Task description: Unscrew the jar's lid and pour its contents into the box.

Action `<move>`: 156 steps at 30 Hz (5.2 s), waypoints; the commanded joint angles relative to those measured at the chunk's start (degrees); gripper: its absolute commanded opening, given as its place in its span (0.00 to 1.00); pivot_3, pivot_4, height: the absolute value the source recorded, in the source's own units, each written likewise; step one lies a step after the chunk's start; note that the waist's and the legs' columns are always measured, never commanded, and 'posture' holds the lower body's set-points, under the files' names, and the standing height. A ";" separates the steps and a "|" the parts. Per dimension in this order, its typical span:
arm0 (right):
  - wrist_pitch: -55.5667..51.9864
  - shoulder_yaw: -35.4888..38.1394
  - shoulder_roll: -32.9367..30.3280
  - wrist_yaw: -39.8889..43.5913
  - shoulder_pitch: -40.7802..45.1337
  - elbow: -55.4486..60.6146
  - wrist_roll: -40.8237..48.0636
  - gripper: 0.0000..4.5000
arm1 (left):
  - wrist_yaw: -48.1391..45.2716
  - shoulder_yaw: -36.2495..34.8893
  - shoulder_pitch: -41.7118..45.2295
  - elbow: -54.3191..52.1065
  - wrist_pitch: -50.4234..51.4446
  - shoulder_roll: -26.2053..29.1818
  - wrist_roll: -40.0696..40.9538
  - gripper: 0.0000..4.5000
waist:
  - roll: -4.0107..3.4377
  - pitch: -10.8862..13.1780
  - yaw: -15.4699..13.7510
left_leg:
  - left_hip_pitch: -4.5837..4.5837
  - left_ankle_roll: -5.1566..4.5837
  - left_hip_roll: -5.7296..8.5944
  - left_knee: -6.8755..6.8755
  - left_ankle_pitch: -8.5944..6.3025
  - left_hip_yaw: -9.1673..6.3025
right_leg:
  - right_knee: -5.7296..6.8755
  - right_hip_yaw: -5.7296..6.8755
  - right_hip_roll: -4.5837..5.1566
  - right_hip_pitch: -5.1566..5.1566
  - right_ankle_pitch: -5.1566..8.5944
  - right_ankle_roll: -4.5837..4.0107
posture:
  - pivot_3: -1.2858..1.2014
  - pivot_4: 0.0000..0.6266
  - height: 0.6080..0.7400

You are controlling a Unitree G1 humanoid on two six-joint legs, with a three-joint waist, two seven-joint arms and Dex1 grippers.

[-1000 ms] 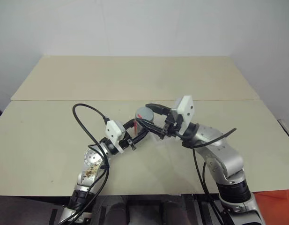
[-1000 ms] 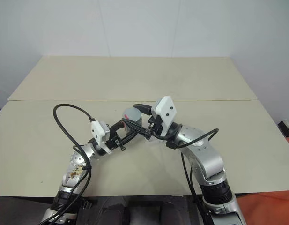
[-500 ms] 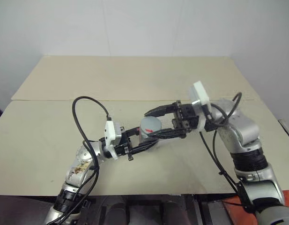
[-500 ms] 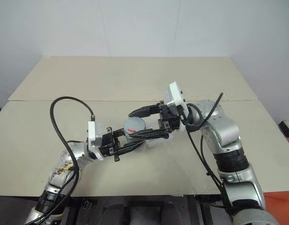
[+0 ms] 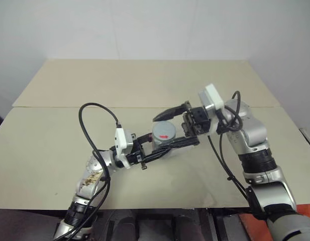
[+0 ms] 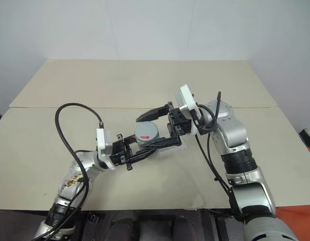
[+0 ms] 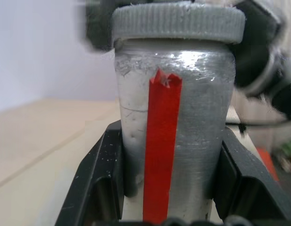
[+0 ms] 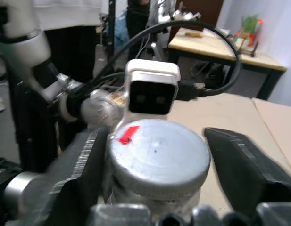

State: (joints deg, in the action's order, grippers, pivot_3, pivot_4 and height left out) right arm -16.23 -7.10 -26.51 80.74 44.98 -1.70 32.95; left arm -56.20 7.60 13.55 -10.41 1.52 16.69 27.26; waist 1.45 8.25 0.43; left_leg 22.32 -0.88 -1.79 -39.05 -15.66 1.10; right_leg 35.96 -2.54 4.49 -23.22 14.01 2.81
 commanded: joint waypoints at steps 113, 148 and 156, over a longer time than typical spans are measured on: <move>0.24 -1.36 -7.35 -15.31 -3.80 14.57 -0.94 0.99 | 3.56 0.50 2.74 4.40 -3.24 -3.66 -2.22 0.45 | -0.05 0.04 0.19 | 0.02 0.03 0.00 -0.01 0.02 -0.02 | -0.04 -0.04 0.02 -0.04 -0.02 -0.03 | 0.52 0.24 1.00; -6.95 7.79 -11.89 -23.98 -14.03 21.56 0.08 0.99 | 1.88 -1.11 2.58 5.18 -3.62 -3.00 -1.53 0.45 | -0.04 0.04 0.19 | 0.01 0.02 0.02 -0.02 0.02 -0.01 | -0.11 -0.03 -0.02 0.01 -0.01 -0.02 | 0.52 0.24 1.00; -8.77 8.90 -13.49 -22.34 -15.82 24.85 3.01 0.99 | 1.51 -1.05 2.58 5.53 -3.74 -3.31 -1.72 0.45 | -0.04 0.05 0.18 | 0.01 0.02 0.02 -0.02 0.02 0.00 | -0.11 -0.04 -0.03 0.01 -0.01 -0.02 | 0.52 0.24 1.00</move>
State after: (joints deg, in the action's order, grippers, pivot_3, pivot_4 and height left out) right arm -24.38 0.07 -39.34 57.58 28.81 20.04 33.74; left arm -54.53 6.83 15.79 -3.96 -1.10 13.57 24.84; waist 1.41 8.29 0.61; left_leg 22.34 -0.86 -1.78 -39.06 -15.64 1.10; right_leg 35.85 -2.58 4.46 -23.21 14.00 2.79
